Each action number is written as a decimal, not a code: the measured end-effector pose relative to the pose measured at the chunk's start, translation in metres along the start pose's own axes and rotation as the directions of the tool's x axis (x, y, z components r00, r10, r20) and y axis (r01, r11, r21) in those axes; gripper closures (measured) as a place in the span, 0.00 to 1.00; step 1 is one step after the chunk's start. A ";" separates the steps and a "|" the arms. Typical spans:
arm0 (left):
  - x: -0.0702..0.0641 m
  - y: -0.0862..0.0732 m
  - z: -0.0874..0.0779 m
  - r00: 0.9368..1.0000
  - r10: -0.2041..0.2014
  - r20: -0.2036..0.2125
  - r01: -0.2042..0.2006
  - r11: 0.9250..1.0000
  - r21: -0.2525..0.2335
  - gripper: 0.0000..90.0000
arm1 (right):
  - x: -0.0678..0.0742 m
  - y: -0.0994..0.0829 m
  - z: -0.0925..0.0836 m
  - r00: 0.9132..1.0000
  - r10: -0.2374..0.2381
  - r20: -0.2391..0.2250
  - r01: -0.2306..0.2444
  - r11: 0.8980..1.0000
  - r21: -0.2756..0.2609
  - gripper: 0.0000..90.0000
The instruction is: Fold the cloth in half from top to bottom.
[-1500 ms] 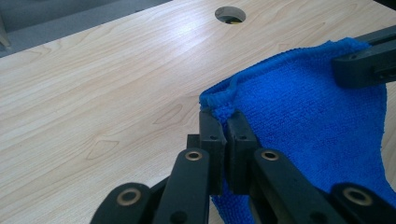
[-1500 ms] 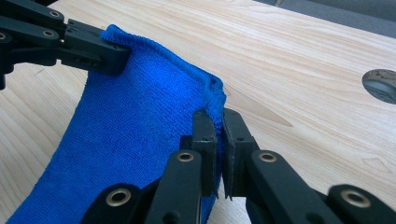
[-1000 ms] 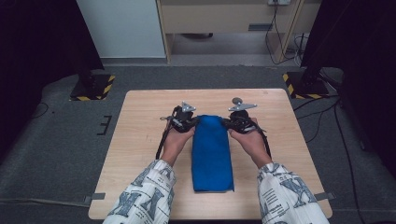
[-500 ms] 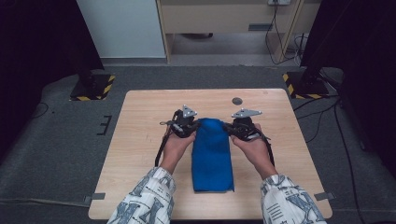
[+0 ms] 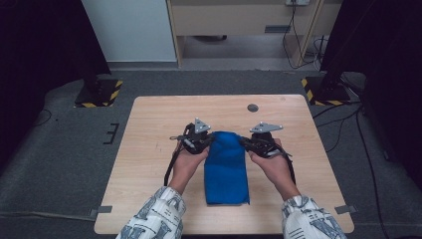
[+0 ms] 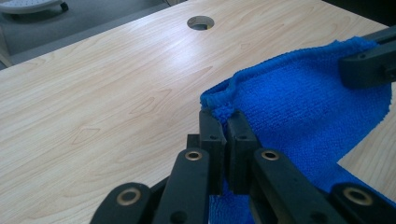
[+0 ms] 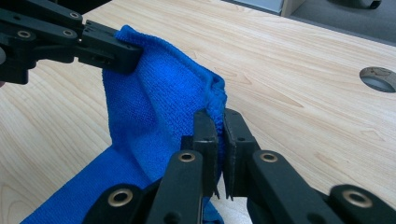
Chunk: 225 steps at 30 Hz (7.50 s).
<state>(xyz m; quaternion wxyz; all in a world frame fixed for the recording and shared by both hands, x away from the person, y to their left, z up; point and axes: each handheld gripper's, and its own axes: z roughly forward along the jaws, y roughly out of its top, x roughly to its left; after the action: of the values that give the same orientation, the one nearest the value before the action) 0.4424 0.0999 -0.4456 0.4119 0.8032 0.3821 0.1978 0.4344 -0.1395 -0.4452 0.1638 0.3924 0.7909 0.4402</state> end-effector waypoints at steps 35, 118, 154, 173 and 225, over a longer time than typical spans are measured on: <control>-0.006 -0.022 -0.028 0.996 -0.041 0.073 0.043 0.999 -0.016 0.94 | 0.015 -0.014 -0.019 0.996 -0.032 -0.081 0.030 0.999 -0.021 0.95; -0.018 -0.087 -0.039 0.995 -0.092 0.033 0.092 0.996 0.002 0.41 | 0.045 -0.092 -0.048 0.967 -0.099 -0.235 0.116 0.991 0.061 0.62; -0.020 -0.092 -0.053 0.996 -0.076 0.051 0.075 0.997 0.020 0.09 | 0.037 -0.072 -0.037 0.996 -0.023 -0.082 0.026 0.999 0.038 0.14; -0.006 -0.090 -0.059 0.995 -0.080 0.055 0.078 0.996 0.040 0.07 | 0.018 -0.069 -0.049 0.998 0.013 -0.054 -0.012 1.000 0.020 0.10; 0.110 -0.123 -0.064 0.969 -0.205 -0.139 0.227 0.959 0.167 0.08 | -0.085 -0.106 -0.031 0.968 0.183 0.170 -0.210 0.965 0.159 0.11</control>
<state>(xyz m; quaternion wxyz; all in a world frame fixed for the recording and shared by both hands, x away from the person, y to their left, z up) 0.4159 0.2631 -0.5079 0.3323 0.7774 0.5082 0.1641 0.4192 -0.2542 -0.5226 0.1449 0.5147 0.7686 0.3512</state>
